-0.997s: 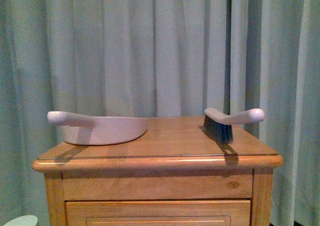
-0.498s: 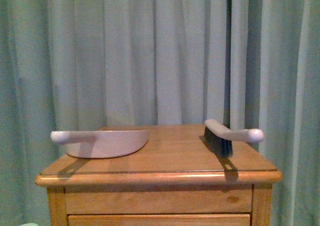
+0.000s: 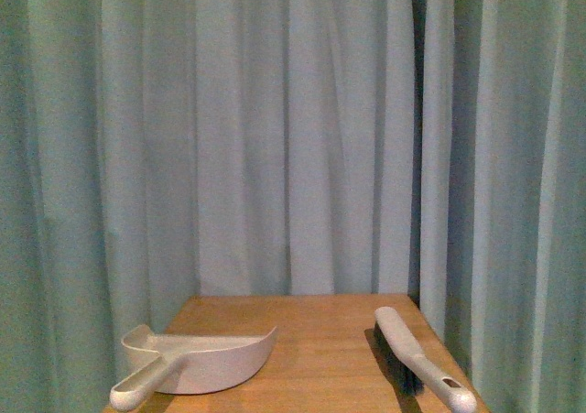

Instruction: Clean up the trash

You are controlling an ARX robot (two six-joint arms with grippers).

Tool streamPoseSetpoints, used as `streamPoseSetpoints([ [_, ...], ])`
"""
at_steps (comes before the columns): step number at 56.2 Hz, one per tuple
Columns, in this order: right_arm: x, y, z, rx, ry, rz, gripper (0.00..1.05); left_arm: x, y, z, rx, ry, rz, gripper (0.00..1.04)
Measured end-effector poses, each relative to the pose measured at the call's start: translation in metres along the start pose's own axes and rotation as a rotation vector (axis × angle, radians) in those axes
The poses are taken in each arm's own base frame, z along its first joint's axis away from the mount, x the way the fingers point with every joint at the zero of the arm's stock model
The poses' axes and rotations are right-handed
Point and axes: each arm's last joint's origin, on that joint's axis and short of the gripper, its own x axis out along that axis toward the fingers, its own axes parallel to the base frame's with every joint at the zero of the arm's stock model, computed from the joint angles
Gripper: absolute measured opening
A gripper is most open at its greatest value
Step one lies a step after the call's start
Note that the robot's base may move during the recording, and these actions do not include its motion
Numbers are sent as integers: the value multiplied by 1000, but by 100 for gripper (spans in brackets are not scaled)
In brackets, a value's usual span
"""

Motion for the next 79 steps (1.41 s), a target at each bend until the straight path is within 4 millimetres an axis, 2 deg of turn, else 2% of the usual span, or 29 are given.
streamPoseSetpoints([
  [2,0,0,0,0,0,0,97,3,-1,5,-3,11,-11,97],
  [4,0,0,0,0,0,0,97,9,-2,19,6,12,-19,97],
  [9,0,0,0,0,0,0,97,28,-10,63,50,-13,-26,97],
  [13,0,0,0,0,0,0,97,51,-21,97,110,-21,-37,97],
  [19,0,0,0,0,0,0,97,88,-46,134,207,25,-79,97],
  [26,0,0,0,0,0,0,97,133,-79,162,255,134,-113,97],
  [31,0,0,0,0,0,0,97,163,-101,173,279,190,-113,97],
  [39,0,0,0,0,0,0,97,204,-121,169,311,271,-79,97],
  [50,0,0,0,0,0,0,97,248,-124,149,333,367,-17,97],
  [72,0,0,0,0,0,0,97,295,-98,104,329,495,56,97],
  [79,0,0,0,0,0,0,97,304,-95,98,330,506,66,97],
])
